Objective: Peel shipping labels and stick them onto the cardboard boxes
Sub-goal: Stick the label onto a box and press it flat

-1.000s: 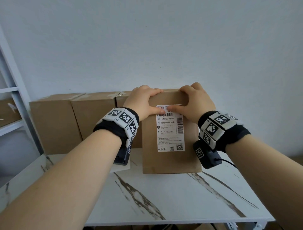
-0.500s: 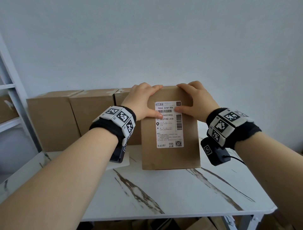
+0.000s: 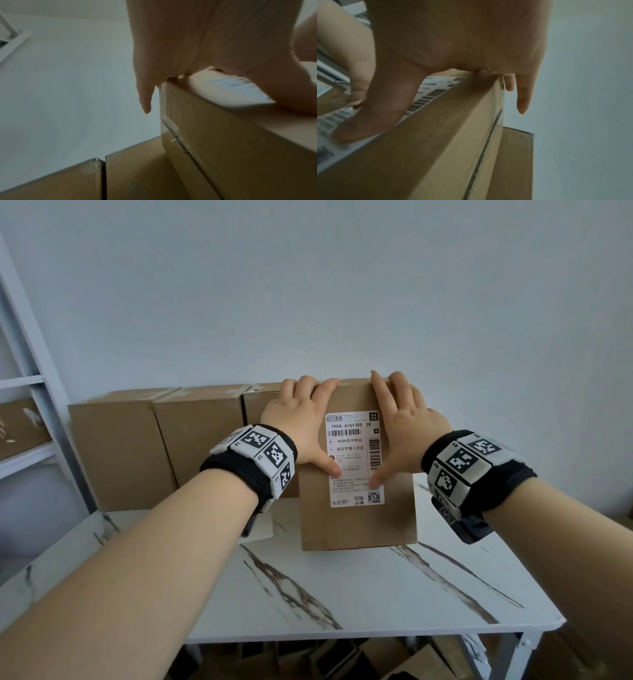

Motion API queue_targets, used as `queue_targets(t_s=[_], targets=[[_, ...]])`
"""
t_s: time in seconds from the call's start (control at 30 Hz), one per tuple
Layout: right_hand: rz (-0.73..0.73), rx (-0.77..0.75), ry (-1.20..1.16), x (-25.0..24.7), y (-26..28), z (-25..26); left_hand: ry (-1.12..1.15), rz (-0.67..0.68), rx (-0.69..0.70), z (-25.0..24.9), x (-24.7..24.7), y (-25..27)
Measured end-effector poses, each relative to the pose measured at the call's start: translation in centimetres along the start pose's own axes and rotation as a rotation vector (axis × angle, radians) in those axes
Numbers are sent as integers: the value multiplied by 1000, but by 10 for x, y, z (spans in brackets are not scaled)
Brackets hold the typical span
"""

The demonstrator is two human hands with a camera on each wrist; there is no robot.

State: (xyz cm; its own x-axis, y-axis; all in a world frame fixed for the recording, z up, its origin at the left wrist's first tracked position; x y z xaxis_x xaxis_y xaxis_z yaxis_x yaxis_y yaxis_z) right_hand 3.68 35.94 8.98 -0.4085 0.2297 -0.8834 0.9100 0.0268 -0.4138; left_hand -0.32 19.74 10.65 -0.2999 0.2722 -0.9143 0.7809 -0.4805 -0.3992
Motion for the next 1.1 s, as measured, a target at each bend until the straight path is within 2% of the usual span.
queue_targets(t_s=[0.3,0.57,0.77,0.9,1.0,1.1], targets=[[10,-46,195,11,3,2,68,5,0,2,-4,-5],[1,-46,255,8,3,6,65,11,-5,2,-4,-7],[-12,19,33,6,7,12,46,-23,-3,1,-2,-7],[-140,110,-230,-1,1,8,120,-48,20,3,-5,-7],[-223,138,-276,-10,-5,0,218,-68,35,5,-9,-10],[-246,182,-315,-17,-10,-3,285,-98,34,8,-11,-15]])
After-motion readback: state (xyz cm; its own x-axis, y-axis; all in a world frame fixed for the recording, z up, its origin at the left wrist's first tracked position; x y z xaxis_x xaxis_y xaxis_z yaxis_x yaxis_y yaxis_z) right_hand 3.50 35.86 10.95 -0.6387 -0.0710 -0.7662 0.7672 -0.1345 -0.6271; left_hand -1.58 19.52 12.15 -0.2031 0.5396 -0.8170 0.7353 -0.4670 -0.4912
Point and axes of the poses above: each hand's wrist, its own y-axis away from the middle knuckle, its own x-axis out of the palm, z = x × y, the point moved 3 cm from there along -y, towards the middle knuckle, and after that the axes turned 12 degrees about y, right-handed, at the moved point
